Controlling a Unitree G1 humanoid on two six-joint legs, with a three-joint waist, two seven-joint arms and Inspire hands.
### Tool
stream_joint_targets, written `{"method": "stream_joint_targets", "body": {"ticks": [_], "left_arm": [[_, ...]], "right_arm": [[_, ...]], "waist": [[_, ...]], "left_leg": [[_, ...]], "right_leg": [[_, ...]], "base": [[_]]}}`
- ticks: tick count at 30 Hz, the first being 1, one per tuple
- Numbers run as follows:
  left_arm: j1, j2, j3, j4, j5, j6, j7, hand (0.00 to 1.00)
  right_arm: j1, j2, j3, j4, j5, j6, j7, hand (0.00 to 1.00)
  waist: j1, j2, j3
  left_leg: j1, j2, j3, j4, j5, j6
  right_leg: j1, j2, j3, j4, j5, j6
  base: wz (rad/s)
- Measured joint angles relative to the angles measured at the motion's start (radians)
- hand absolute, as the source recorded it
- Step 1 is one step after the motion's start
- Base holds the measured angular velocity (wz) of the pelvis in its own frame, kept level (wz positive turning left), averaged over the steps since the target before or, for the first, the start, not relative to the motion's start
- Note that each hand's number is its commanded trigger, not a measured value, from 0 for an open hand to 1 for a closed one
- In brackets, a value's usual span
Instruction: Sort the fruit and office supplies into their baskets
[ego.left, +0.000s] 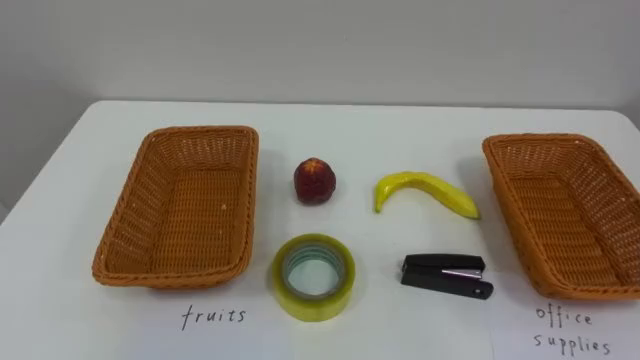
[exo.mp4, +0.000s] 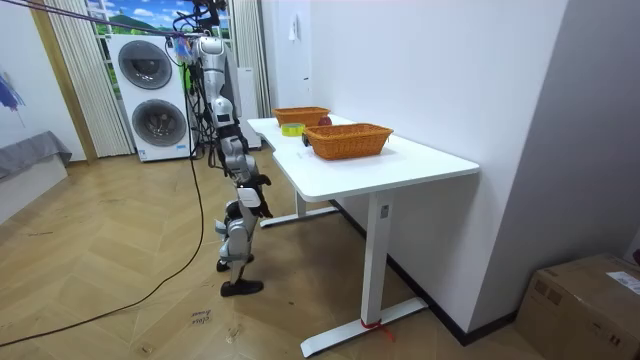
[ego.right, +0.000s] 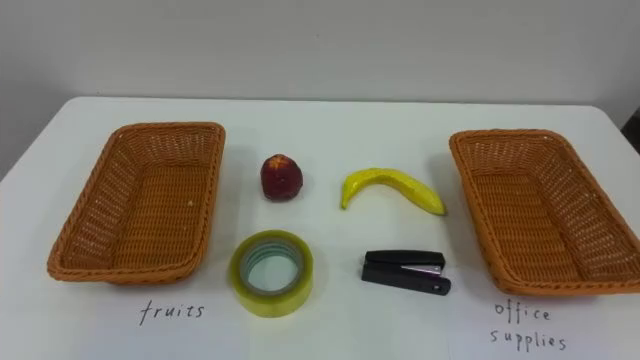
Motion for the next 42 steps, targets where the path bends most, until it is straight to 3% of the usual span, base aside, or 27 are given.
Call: {"method": "stream_joint_targets", "body": {"ticks": [8, 20, 29, 34, 37, 42], "left_arm": [[0.005, 0.000, 0.005, -0.017, 0.003, -0.018, 0.009, 0.00], [0.013, 0.001, 0.007, 0.012, 0.001, -0.018, 0.012, 0.00], [0.024, 0.003, 0.008, 0.012, 0.002, 0.004, 0.012, 0.00], [0.030, 0.000, 0.029, 0.009, 0.001, 0.011, 0.011, 0.00], [0.044, 0.002, 0.067, -0.020, -0.003, 0.014, 0.011, 0.00], [0.055, 0.008, 0.095, -0.039, -0.008, 0.008, 0.024, 0.00]], "right_arm": [[-0.001, -0.002, 0.000, 0.000, -0.022, -0.001, 0.001, 0.00], [0.001, 0.000, -0.030, 0.007, -0.022, 0.003, -0.003, 0.00], [0.026, -0.001, -0.075, 0.007, 0.005, 0.011, -0.096, 0.00], [0.042, -0.001, -0.201, -0.010, 0.027, 0.012, -0.177, 0.00], [0.083, -0.003, -0.280, -0.113, 0.037, 0.010, -0.258, 0.00], [0.100, -0.007, -0.436, -0.221, 0.078, 0.007, -0.408, 0.00]], "waist": [[0.002, -0.001, -0.0010], [-0.002, 0.001, -0.0009], [-0.004, 0.003, -0.0023], [-0.026, 0.006, -0.0032], [-0.043, 0.007, -0.0040], [-0.094, -0.001, -0.0072]], "left_leg": [[0.001, 0.000, 0.003, 0.005, 0.000, 0.000], [0.000, 0.001, 0.000, 0.003, 0.000, 0.000], [0.000, 0.000, -0.003, -0.001, 0.000, 0.000], [0.001, 0.001, 0.001, -0.002, 0.000, 0.000], [0.009, 0.002, 0.011, -0.005, 0.000, 0.000], [0.016, 0.002, 0.020, -0.016, 0.000, 0.000]], "right_leg": [[0.001, 0.000, 0.005, 0.000, 0.000, 0.000], [0.001, 0.000, -0.004, -0.001, 0.000, 0.000], [0.001, 0.000, 0.000, 0.000, 0.000, 0.000], [-0.001, 0.001, 0.003, 0.001, 0.000, 0.000], [-0.001, 0.002, 0.014, 0.003, 0.000, 0.000], [-0.009, 0.002, 0.028, 0.008, -0.001, 0.001]], "base": [[-0.01], [0.01], [0.00], [-0.02], [-0.10], [-0.08]]}}
